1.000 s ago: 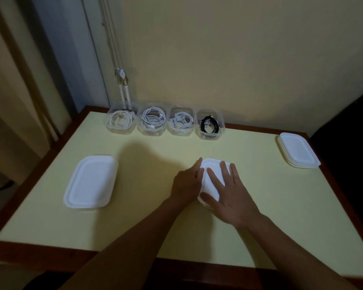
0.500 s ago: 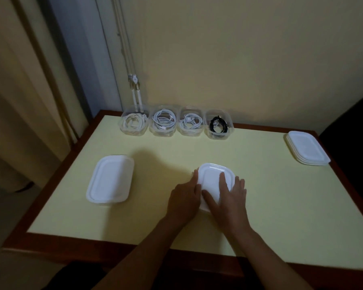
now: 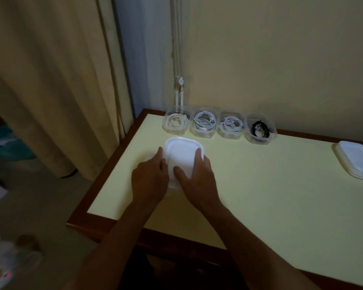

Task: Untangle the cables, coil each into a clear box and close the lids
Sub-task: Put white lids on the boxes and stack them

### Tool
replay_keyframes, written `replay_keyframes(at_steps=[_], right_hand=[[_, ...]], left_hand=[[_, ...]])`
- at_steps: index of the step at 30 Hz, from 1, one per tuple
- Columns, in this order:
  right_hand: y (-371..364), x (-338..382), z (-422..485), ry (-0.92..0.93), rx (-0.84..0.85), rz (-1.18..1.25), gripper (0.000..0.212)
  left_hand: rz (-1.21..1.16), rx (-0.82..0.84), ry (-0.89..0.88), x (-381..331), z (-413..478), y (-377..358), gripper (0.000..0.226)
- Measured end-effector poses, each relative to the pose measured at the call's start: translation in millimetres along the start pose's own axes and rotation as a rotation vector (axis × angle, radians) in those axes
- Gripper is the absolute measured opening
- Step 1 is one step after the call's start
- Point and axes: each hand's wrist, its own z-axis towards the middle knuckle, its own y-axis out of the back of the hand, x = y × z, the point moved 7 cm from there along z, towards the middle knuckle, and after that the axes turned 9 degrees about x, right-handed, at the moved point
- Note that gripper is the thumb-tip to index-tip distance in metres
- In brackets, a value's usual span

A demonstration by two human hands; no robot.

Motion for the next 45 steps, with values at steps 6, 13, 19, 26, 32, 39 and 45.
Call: replay_keyframes(at_steps=[6,13,19,26,32,39,45], right_hand=[[-70.3,28.0,11.0,-0.018,0.178,-0.024,0.09],[-74.3,33.7,35.2,-0.026,0.135,-0.041,0.09],[-61.9,23.6,40.7,0.013,0.205,-0.067,0.09],[11.9,-55.7,27.2,0.009,0.099,-0.176,0.077],[74.5,-159.6,7.4,-0.194,0.129,-0.514,0.076],[114.9,-226.1,2.4,-0.23,0.091,-0.722,0.08],[138.6,-241.3,59.4,-0.221,-0.043,-0.609,0.087]], left_hand=[[-0.265,0.224,0.193,75.4,-3.0,-6.9,0.054],[-0.349,0.263,0.168,80.3,21.1,-13.2,0.056],[-0.285,0.23,0.17,78.1,34.2,-18.9,0.056],[0.36,0.049,-0.358,-28.5,35.7,-27.6,0.06],[0.241,0.422,-0.437,-91.4,6.6,-132.7,0.071],[0.414,0.51,-0.351,-93.3,-27.4,-219.6,0.083],[0.406,0.483,-0.375,-111.6,-11.0,-228.2,0.088]])
